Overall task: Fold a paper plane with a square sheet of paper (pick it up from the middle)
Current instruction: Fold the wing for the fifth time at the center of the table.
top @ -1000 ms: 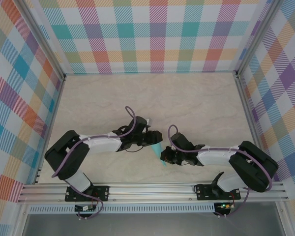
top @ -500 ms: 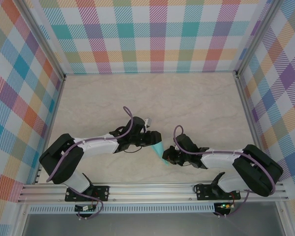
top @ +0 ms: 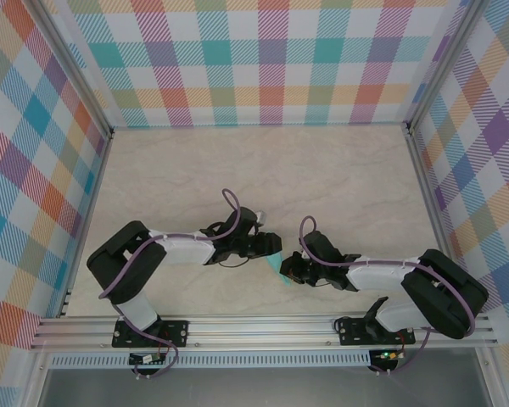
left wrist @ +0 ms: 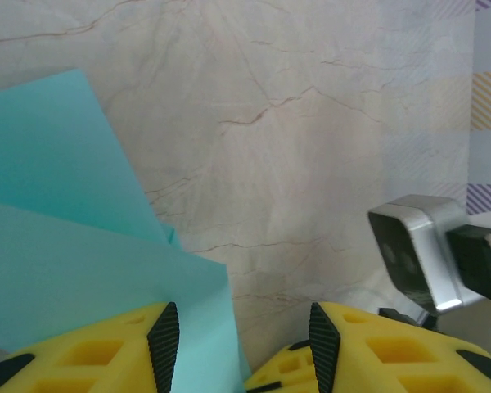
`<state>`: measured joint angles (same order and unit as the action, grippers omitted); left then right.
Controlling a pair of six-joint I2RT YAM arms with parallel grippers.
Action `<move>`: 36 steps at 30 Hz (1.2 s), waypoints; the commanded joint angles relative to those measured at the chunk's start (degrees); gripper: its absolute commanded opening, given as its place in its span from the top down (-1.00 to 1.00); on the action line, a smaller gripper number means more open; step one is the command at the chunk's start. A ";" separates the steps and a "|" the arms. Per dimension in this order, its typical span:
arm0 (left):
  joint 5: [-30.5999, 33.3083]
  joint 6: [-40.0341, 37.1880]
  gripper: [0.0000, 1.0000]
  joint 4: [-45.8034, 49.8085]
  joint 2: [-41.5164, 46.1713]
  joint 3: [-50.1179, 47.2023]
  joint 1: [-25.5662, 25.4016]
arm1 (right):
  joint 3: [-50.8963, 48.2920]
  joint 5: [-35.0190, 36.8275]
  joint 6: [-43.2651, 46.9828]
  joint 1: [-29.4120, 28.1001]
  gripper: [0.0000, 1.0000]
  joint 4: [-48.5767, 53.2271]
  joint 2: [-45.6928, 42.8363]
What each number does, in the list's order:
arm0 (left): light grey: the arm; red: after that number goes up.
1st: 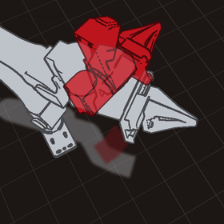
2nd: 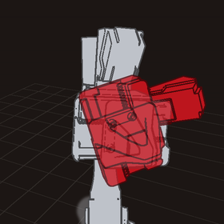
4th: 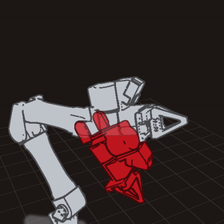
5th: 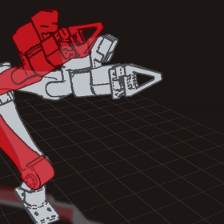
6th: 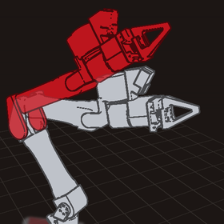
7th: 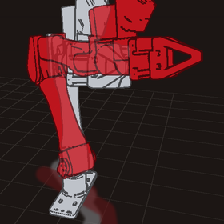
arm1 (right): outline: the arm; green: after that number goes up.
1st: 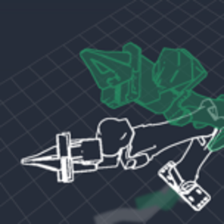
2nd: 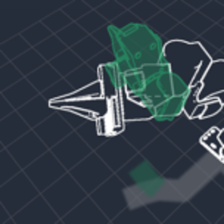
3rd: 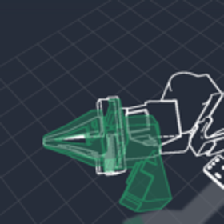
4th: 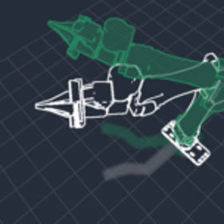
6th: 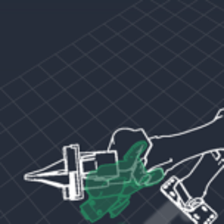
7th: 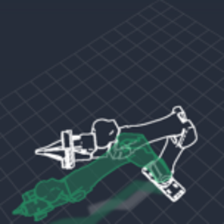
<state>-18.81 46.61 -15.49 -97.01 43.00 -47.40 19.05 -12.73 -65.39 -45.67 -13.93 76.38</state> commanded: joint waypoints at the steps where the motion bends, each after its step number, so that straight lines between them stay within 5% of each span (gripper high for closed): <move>1: 1.37 -1.35 0.04 -1.76 -2.50 1.06 -0.42 | 0.29 -1.07 -0.01 0.45 0.77 0.40 -0.08; 27: 3.27 -2.83 0.14 4.54 -5.07 1.57 -0.42 | 0.33 -3.16 3.57 0.42 0.76 10.48 -5.09; 36: 2.99 -3.01 0.14 5.28 -4.84 2.41 -0.35 | 2.84 -3.31 5.60 0.41 0.76 15.06 1.40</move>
<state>-17.89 45.15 -13.61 -100.36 44.84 -47.51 20.62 -16.51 -61.89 -45.39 -4.64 75.46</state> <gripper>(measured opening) 0.431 0.121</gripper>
